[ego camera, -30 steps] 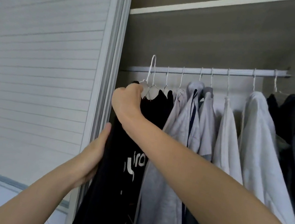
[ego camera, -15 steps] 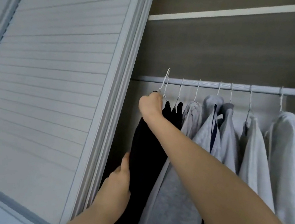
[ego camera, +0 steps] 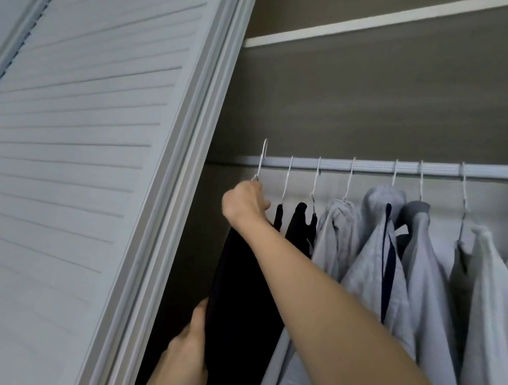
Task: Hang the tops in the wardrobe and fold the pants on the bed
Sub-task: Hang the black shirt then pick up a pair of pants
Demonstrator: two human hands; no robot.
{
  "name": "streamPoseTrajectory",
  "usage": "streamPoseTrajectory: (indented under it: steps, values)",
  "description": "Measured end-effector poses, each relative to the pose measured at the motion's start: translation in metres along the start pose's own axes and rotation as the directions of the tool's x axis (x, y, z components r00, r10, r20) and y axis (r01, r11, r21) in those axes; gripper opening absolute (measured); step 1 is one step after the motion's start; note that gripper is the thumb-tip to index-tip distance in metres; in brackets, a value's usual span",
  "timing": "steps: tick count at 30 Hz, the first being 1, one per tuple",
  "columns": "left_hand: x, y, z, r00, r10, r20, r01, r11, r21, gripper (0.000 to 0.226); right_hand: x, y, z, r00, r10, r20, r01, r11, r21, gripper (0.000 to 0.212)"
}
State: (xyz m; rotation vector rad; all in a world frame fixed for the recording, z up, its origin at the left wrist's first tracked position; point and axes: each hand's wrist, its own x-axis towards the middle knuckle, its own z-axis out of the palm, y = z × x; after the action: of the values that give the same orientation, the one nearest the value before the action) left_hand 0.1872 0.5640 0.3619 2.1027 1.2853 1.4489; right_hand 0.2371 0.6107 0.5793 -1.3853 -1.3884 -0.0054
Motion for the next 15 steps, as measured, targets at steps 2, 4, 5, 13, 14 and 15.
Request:
streamPoseTrajectory:
  steps: [2, 4, 5, 13, 14, 15]
  values:
    - [0.006, -0.002, -0.001, 1.000, -0.016, -0.010, 0.015, 1.000, -0.026, 0.058, 0.004, -0.004, 0.006, 1.000, -0.022, -0.009, 0.022, 0.999, -0.034, 0.048]
    - [0.011, -0.005, -0.001, 1.000, -0.026, -0.012, 0.026, 0.998, -0.061, 0.057, 0.010, -0.008, 0.006, 0.999, -0.008, -0.036, 0.007, 1.000, -0.029, 0.048]
    - [0.012, -0.007, -0.002, 0.999, -0.029, -0.019, 0.027, 0.997, -0.071, 0.057, 0.015, -0.011, 0.006, 0.999, 0.008, -0.042, -0.009, 1.000, -0.010, 0.049]
    - [0.011, -0.026, 0.014, 0.998, -0.061, -0.007, 0.060, 0.997, -0.055, 0.060, 0.018, 0.007, 0.014, 0.996, -0.086, 0.004, 0.085, 0.976, -0.198, 0.046]
    - [0.009, -0.029, 0.016, 0.998, -0.063, -0.010, 0.062, 0.996, -0.065, 0.059, 0.013, 0.011, 0.016, 0.995, -0.095, 0.004, 0.094, 0.978, -0.188, 0.051]
    - [0.007, -0.031, 0.017, 0.998, -0.055, -0.026, 0.053, 0.996, -0.069, 0.058, 0.006, 0.015, 0.016, 0.992, -0.126, -0.005, 0.123, 0.975, -0.185, 0.057]
